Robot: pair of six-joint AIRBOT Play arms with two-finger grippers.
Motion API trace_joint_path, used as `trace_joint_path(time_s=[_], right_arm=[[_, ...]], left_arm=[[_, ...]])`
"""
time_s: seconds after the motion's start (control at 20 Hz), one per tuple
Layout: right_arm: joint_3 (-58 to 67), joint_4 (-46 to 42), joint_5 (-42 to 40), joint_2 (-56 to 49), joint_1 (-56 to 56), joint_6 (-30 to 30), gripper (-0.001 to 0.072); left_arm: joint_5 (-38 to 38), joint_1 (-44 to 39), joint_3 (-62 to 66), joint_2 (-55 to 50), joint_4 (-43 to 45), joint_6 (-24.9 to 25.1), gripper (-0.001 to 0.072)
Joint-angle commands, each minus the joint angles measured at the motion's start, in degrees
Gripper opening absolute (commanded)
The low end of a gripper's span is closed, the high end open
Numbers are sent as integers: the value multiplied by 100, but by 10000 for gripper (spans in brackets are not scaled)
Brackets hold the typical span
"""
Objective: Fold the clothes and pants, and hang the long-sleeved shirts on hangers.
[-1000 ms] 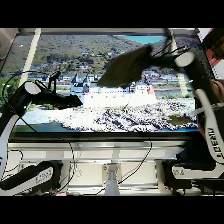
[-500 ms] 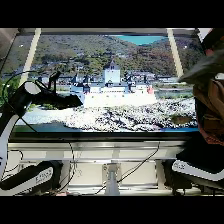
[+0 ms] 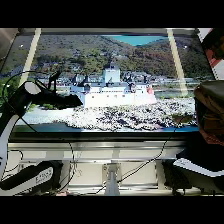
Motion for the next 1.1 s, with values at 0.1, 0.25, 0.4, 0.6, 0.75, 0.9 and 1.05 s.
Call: trace_joint_path(time_s=[0.1, 0.25, 0.4, 0.6, 0.75, 0.9, 1.05], right_arm=[[-87, -212, 809, -2, -267, 55, 641], [-87, -160, 815, 0, -267, 57, 654], [-87, 520, 542, 0, -267, 17, 653], [-87, 2098, 13, 0, 284, -96, 548], [-87, 2074, -284, -2, 1458, -280, 474], [-87, 1705, -492, 0, 2811, -321, 459], [-87, 1237, -590, -2, 4109, -448, 459]], left_arm=[[4, 0, 0, -2, 2, 0, 693], [2, 0, 0, -2, 2, 0, 694], [2, 0, 0, -2, 2, 0, 693], [2, 0, 0, -2, 2, 0, 693], [4, 0, 0, -2, 2, 0, 693], [2, 0, 0, -2, 2, 0, 693], [2, 0, 0, -2, 2, 0, 693]])
